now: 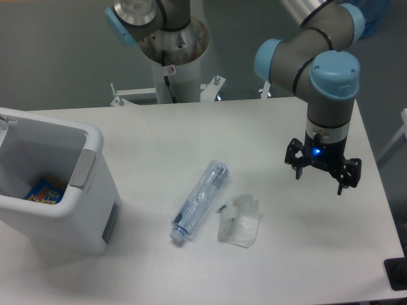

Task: Place the trash in the trash can
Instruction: 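Move the open gripper toward the crumpled white tissue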

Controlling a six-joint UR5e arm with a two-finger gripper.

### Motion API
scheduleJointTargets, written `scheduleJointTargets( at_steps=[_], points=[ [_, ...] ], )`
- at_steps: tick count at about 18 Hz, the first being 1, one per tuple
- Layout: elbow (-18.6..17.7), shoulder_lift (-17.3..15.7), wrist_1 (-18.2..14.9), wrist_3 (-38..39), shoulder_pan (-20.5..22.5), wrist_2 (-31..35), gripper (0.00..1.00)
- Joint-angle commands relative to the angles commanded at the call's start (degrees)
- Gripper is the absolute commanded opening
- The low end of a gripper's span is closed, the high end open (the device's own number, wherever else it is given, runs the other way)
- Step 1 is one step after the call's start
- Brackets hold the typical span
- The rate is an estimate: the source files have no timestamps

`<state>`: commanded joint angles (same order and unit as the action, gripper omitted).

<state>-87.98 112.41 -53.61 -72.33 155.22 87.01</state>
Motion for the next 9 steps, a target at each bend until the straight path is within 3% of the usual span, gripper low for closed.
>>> scheduleJointTargets(
  at_steps=[5,9],
  points=[
    [-1.40,-0.61,0.00,1.14,-1.58,-0.26,1.00],
    [-3.60,-1.67,0.18,6.57,-1.93,-1.23,1.00]
  ],
)
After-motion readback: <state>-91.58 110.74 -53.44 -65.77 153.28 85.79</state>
